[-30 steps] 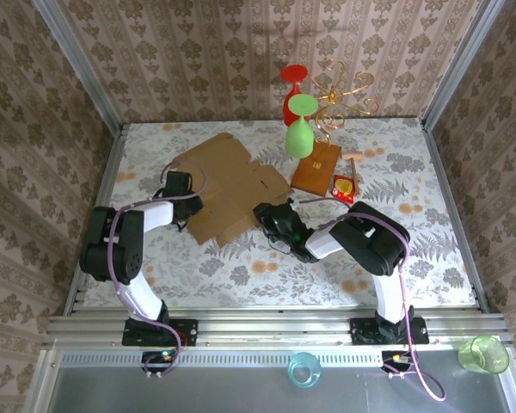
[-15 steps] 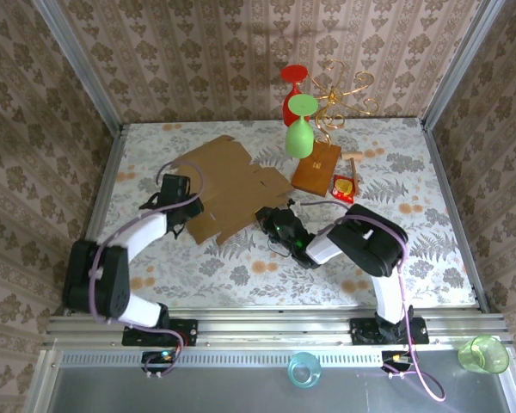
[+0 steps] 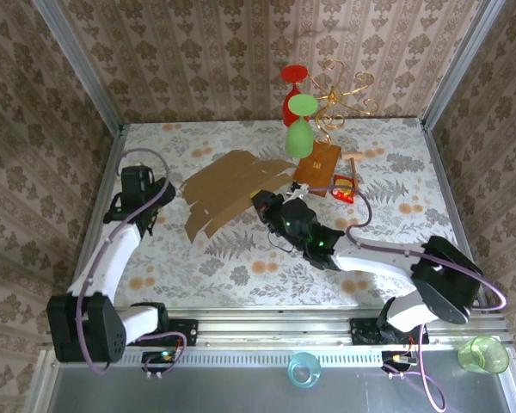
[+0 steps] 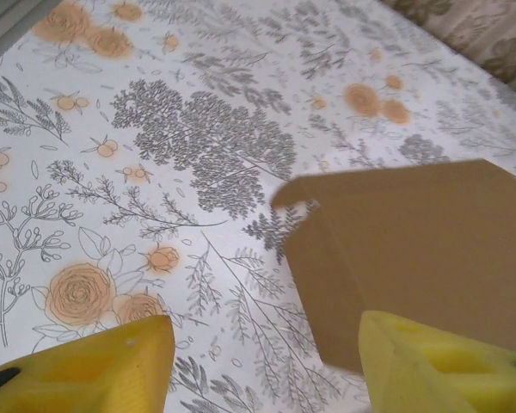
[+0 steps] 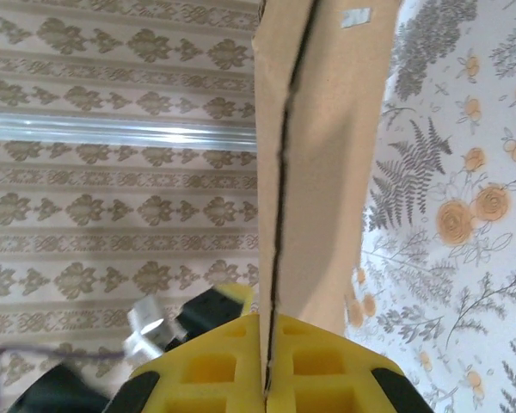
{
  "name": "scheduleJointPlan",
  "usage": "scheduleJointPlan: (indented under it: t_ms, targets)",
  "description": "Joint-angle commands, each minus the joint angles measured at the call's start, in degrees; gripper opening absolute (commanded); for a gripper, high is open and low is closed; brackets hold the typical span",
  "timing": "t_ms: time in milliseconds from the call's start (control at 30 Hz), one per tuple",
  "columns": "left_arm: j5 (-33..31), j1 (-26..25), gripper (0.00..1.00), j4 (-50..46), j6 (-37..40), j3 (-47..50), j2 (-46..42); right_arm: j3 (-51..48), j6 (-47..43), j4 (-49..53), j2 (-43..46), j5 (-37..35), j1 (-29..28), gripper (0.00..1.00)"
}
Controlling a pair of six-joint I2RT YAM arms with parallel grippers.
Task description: Fold the paper box
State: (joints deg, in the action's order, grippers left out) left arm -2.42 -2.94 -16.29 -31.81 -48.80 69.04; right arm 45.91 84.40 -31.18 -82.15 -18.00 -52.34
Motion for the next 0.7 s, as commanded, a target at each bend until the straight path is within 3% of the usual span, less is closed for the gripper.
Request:
scheduleJointPlan:
  t_ms: [0,133,333,500,667]
  targets:
    - [8.30,1.92,0.58,2.97,2.27,-5.26,6.14,3.17,-3.22,8.15,6.08,-3.98,-1.01,0.00]
    - [14.87,1.19,0.52,5.40,1.54,-8.52,14.87,4.62,-4.32,10.91,10.15,-3.98,-1.45,0.00]
    - [18.71,-5.33,0.36,10.84,-0.71,-5.30,20.58,9.03,-6.03,12.10,10.91,-3.37,-1.43,0.00]
    - [25.04,-8.49,0.27,23.37,-10.31,5.32,18.23,13.58,-6.62,12.79,8.97,-2.86,-0.19,0.00]
    - [29.08,-11.31,0.26,35.74,-21.60,15.22,12.38,17.71,-6.53,15.39,6.75,-4.44,0.54,0.00]
